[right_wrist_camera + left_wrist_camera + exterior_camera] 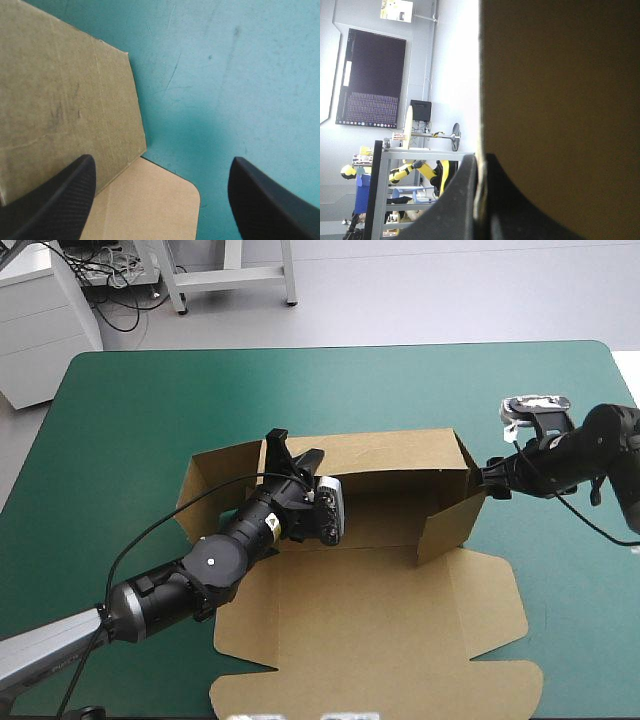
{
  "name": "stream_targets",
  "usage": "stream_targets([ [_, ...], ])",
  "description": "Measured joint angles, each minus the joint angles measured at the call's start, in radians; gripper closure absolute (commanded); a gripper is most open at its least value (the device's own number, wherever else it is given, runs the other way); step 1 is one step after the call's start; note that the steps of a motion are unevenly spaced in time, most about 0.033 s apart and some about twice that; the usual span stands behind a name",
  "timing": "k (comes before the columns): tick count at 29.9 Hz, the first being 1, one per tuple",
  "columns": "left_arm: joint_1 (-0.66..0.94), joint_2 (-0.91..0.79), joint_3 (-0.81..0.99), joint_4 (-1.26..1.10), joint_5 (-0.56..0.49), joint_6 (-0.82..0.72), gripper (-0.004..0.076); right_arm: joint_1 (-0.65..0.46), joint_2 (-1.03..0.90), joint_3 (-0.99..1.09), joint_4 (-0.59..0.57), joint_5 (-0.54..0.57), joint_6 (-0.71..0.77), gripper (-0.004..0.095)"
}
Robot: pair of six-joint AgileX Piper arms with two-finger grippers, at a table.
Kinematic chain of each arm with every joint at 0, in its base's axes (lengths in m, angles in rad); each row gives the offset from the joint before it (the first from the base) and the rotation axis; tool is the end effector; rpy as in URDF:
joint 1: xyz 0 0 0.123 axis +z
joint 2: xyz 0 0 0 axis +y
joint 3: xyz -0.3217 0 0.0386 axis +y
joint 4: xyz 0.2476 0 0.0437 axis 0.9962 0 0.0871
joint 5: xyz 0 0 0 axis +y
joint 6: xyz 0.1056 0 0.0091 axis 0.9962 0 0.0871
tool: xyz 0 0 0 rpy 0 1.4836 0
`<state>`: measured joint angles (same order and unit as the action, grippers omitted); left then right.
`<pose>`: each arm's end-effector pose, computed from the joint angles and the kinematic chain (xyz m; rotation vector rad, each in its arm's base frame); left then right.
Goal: Fold the box
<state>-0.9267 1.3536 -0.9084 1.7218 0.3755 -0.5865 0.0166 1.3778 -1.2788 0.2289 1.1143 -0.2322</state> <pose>0.2140 -0.2208 0.3492 1.4700 1.1692 0.4977 0.2720 0.0261 0.3719 -0.2585 2.6547 0.2390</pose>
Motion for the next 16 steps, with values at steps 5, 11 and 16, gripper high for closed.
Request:
stream_targets([
  [5, 0.0, 0.0, 0.0, 0.0, 0.0, 0.001, 0.0756, 0.0, -0.067, 0.095, 0.056, -0.079, -0.104, 0.0224],
  [11, 0.0, 0.0, 0.0, 0.0, 0.0, 0.001, 0.0756, 0.0, -0.09, 0.138, 0.146, -0.117, -0.252, 0.0224],
  [16, 0.0, 0.0, 0.0, 0.0, 0.0, 0.001, 0.0756, 0.0, -0.091, 0.14, 0.162, -0.081, -0.314, 0.0224],
])
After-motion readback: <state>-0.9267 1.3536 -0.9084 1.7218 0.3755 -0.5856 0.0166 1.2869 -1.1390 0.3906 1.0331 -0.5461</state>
